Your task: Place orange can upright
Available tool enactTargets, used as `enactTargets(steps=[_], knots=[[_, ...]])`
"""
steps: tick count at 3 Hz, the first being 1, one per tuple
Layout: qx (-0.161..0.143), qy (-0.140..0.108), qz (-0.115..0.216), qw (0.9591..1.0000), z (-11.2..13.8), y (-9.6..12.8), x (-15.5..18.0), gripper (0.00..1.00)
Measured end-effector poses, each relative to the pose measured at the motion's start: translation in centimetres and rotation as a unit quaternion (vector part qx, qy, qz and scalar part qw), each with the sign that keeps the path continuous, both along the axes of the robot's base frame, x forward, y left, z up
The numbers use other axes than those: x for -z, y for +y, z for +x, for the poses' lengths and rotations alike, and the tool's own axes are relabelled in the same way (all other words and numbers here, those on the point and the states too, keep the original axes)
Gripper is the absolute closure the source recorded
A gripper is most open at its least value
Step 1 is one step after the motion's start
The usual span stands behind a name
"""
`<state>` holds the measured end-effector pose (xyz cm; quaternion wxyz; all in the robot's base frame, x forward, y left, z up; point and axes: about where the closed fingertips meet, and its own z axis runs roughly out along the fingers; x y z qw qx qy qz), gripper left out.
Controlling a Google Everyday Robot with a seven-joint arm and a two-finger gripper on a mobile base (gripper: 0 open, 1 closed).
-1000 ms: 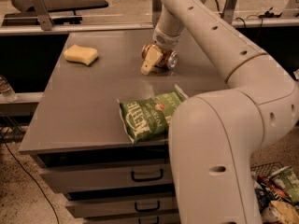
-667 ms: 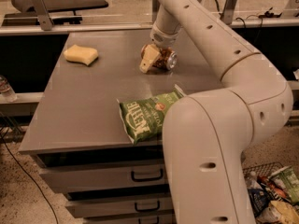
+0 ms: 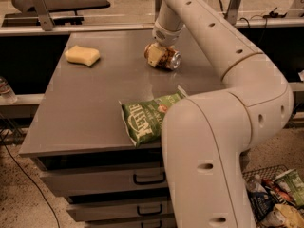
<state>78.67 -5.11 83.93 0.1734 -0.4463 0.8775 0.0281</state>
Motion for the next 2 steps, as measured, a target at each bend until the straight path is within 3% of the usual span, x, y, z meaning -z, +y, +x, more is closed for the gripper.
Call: enactTargets(steps=[1, 2], knots=[[-0.032, -0.047, -0.005, 0.9984, 0.2, 1.7, -4.4, 1.0], [-0.068, -0.111, 0.03, 0.9911, -0.1, 3.0, -9.8, 1.0]])
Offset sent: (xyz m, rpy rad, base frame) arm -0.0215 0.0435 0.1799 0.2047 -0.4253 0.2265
